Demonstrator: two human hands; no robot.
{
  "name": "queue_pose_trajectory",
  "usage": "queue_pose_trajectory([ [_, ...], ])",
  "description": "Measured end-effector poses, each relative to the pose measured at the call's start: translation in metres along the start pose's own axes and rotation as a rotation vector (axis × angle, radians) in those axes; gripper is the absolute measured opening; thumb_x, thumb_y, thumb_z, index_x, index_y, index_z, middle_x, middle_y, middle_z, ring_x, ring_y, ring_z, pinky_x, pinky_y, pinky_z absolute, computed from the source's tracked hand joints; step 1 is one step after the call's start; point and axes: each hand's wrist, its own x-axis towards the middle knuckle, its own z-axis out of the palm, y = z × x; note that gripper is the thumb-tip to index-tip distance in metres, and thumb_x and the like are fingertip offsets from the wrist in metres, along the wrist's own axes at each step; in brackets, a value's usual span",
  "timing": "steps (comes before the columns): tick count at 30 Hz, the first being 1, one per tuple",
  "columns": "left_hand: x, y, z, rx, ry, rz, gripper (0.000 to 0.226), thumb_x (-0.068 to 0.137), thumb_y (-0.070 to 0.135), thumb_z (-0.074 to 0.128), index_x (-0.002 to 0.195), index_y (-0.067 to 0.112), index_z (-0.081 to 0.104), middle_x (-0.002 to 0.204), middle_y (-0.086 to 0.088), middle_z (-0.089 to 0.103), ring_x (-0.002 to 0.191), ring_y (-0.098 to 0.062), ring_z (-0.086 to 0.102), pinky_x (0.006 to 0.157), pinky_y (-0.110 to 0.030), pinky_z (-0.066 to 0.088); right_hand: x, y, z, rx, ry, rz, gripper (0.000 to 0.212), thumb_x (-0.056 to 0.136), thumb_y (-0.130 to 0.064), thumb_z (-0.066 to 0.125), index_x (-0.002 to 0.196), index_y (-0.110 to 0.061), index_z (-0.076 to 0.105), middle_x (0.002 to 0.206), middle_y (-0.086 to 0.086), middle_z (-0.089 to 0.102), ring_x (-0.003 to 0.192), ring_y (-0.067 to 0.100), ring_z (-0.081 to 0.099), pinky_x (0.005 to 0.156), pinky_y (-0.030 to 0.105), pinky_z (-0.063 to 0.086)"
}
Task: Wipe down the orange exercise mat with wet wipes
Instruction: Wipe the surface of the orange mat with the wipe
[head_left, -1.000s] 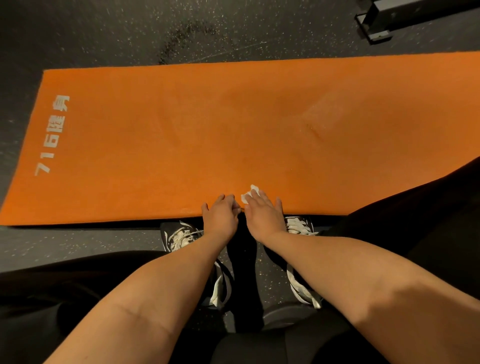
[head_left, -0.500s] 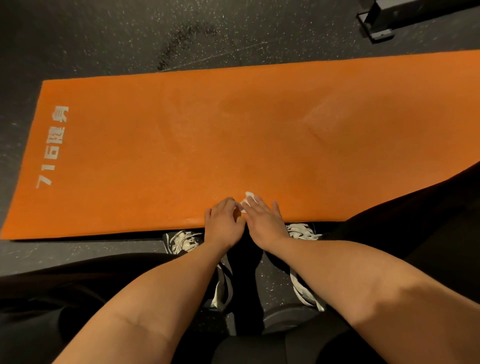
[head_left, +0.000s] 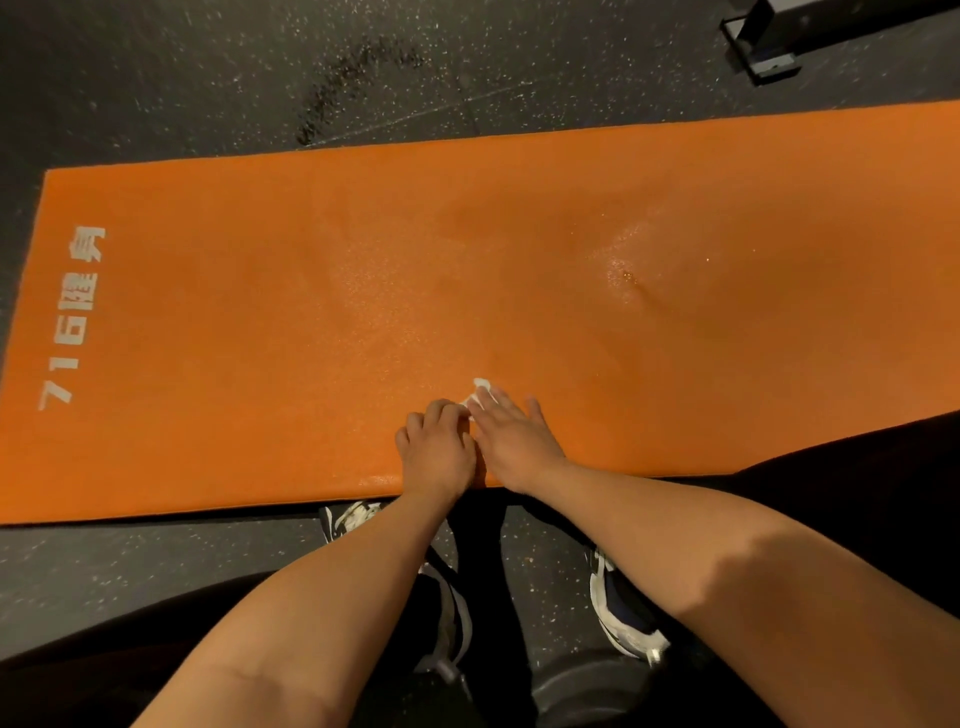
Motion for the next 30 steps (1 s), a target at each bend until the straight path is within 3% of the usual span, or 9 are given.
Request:
queue_pose_trajectory([
  [3, 0.003, -0.005, 0.004, -0.060, -0.016, -0.060, 0.047, 0.097, 0.026, 0.044, 0.144, 0.027, 0.046, 0.163, 0.001, 0.027, 0.141, -0.029, 0.023, 0.115, -0.045, 0.017, 0.009, 0.018, -0.005, -0.028, 0.099, 0.106, 0.055, 0.110, -0.027, 0.021, 0.163, -0.024, 0.004, 0.169, -0.004, -0.011, 0.155, 0.015, -0.015, 0.124, 0.054, -0.006],
  [5, 0.003, -0.004, 0.007, -0.049, -0.029, -0.070, 0.052, 0.099, 0.028, 0.040, 0.152, 0.029, 0.037, 0.165, 0.002, 0.020, 0.143, -0.029, 0.018, 0.117, -0.046, 0.012, 0.015, 0.026, -0.011, 0.054, 0.154, 0.300, 0.057, 0.109, -0.028, 0.021, 0.162, -0.022, 0.001, 0.169, -0.002, -0.013, 0.154, 0.016, -0.018, 0.124, 0.054, -0.006],
  [7, 0.006, -0.001, 0.009, -0.035, -0.022, -0.089, 0.053, 0.102, 0.031, 0.036, 0.155, 0.031, 0.030, 0.166, 0.003, 0.019, 0.142, -0.029, 0.019, 0.116, -0.046, 0.012, 0.020, 0.023, -0.010, 0.076, 0.150, 0.356, 0.058, 0.109, -0.028, 0.021, 0.162, -0.020, -0.001, 0.169, -0.001, -0.013, 0.154, 0.016, -0.019, 0.123, 0.054, -0.009],
  [14, 0.011, -0.003, 0.016, -0.070, -0.022, -0.138, 0.053, 0.103, 0.033, 0.035, 0.156, 0.032, 0.029, 0.166, 0.006, 0.019, 0.143, -0.028, 0.020, 0.117, -0.043, 0.010, 0.034, 0.007, -0.004, -0.035, -0.005, -0.068, 0.057, 0.109, -0.024, 0.024, 0.163, -0.026, 0.003, 0.170, -0.007, -0.008, 0.154, 0.010, -0.014, 0.123, 0.055, -0.008],
  [16, 0.010, -0.004, 0.016, -0.048, -0.036, -0.130, 0.055, 0.104, 0.034, 0.034, 0.158, 0.032, 0.025, 0.167, 0.006, 0.016, 0.145, -0.029, 0.017, 0.118, -0.044, 0.008, 0.033, 0.019, -0.008, -0.089, 0.031, -0.045, 0.058, 0.109, -0.022, 0.025, 0.162, -0.029, 0.003, 0.169, -0.008, -0.008, 0.155, 0.012, -0.013, 0.124, 0.054, -0.007],
  [19, 0.009, -0.002, 0.016, -0.002, -0.059, -0.121, 0.056, 0.104, 0.038, 0.032, 0.159, 0.032, 0.021, 0.168, 0.005, 0.011, 0.145, -0.030, 0.016, 0.118, -0.047, 0.009, 0.030, 0.038, -0.014, -0.030, 0.143, 0.238, 0.059, 0.108, -0.023, 0.024, 0.163, -0.026, 0.001, 0.169, -0.005, -0.011, 0.155, 0.015, -0.014, 0.124, 0.054, -0.005],
  [21, 0.008, 0.003, 0.015, 0.027, -0.066, -0.135, 0.056, 0.104, 0.038, 0.031, 0.159, 0.032, 0.020, 0.168, 0.004, 0.009, 0.145, -0.030, 0.015, 0.117, -0.047, 0.010, 0.026, 0.034, -0.014, 0.030, 0.151, 0.333, 0.060, 0.108, -0.025, 0.024, 0.163, -0.023, 0.000, 0.169, -0.002, -0.012, 0.155, 0.016, -0.015, 0.124, 0.053, -0.005],
  [27, 0.008, 0.007, 0.010, 0.014, -0.102, -0.144, 0.055, 0.105, 0.037, 0.031, 0.159, 0.033, 0.019, 0.169, 0.003, 0.006, 0.147, -0.033, 0.012, 0.117, -0.047, 0.008, 0.004, 0.017, -0.003, -0.055, 0.063, 0.003, 0.055, 0.110, -0.026, 0.023, 0.163, -0.025, 0.008, 0.170, -0.004, -0.005, 0.155, 0.013, -0.010, 0.125, 0.051, -0.007],
  [30, 0.006, 0.008, 0.008, 0.045, -0.115, -0.127, 0.054, 0.105, 0.041, 0.031, 0.158, 0.037, 0.021, 0.169, 0.001, 0.005, 0.146, -0.035, 0.011, 0.117, -0.048, 0.007, -0.003, 0.045, -0.012, -0.088, 0.122, 0.174, 0.057, 0.109, -0.025, 0.023, 0.163, -0.026, 0.004, 0.170, -0.004, -0.007, 0.156, 0.016, -0.009, 0.124, 0.054, -0.003],
])
